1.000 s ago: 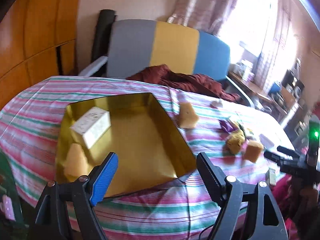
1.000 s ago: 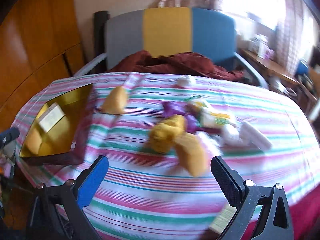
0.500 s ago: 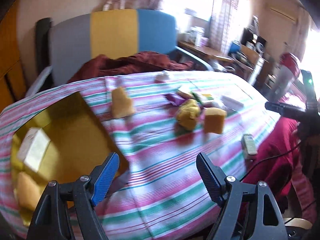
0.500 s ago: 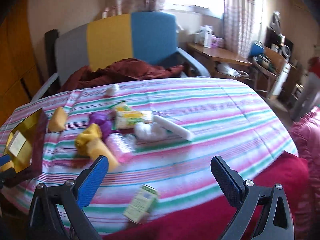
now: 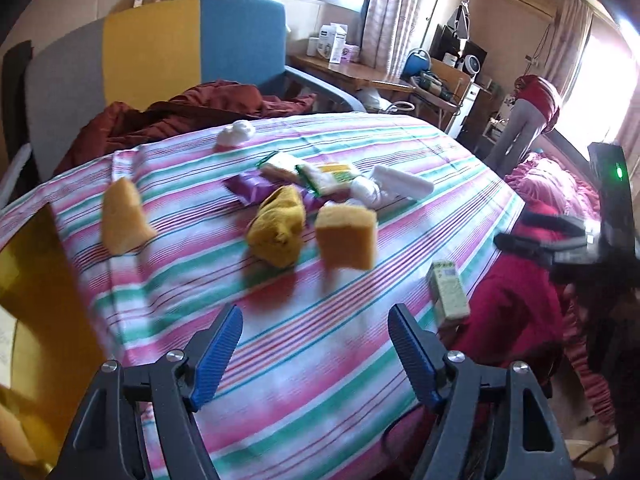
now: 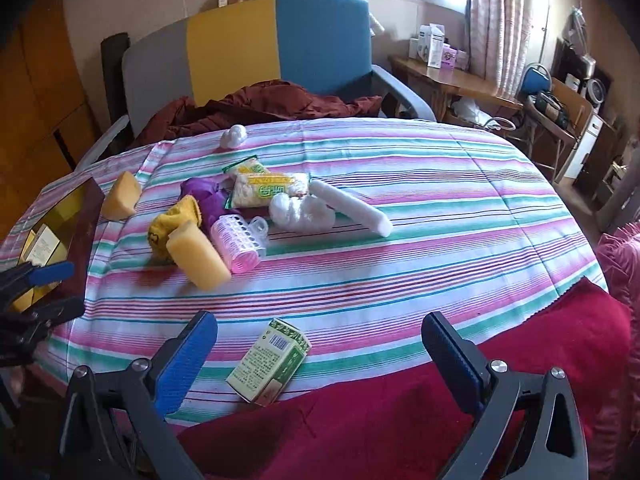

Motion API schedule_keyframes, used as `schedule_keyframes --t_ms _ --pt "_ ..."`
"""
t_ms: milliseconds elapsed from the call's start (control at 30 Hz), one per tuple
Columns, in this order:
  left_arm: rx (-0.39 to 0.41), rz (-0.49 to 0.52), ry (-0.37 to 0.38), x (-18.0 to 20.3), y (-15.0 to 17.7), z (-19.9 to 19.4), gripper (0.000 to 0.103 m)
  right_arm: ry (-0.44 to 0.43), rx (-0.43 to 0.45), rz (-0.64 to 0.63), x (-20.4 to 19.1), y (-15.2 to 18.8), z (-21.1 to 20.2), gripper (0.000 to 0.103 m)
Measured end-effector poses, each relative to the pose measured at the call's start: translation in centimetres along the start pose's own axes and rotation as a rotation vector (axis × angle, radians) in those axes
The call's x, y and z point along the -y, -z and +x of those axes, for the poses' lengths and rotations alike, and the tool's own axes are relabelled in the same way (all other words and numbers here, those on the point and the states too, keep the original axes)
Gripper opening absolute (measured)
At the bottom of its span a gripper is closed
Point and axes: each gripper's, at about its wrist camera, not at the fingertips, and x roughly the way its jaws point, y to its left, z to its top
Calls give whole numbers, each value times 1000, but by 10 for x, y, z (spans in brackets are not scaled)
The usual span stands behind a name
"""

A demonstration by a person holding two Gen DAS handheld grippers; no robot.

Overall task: Organize objects
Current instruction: 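Withdraw both tools from the tray back toward the table items, then grasp another yellow sponge with the left tool while the right grasps the pink roller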

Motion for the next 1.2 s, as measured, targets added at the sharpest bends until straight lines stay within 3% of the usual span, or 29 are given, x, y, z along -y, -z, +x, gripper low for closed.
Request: schedule_keyframes --t_ms 167,400,767,833,867,1100,1200 --pt "33 54 29 13 -22 22 76 -18 -14 11 1 6 7 103" --pt "42 169 -5 28 -42 50 76 -49 -26 28 4 11 16 103" --pt "-34 187 28 29 -55 97 76 -105 -43 25 4 8 22 103" --pt "-32 194 59 30 -54 101 65 -111 -47 34 6 8 23 103" --pt "-32 204 64 32 -52 102 54 -113 -50 40 6 7 23 103" --pt "23 219 106 31 -24 75 50 -243 -69 155 6 -24 36 103" --pt "27 196 110 26 -12 68 50 -288 -147 122 -18 -41 57 102"
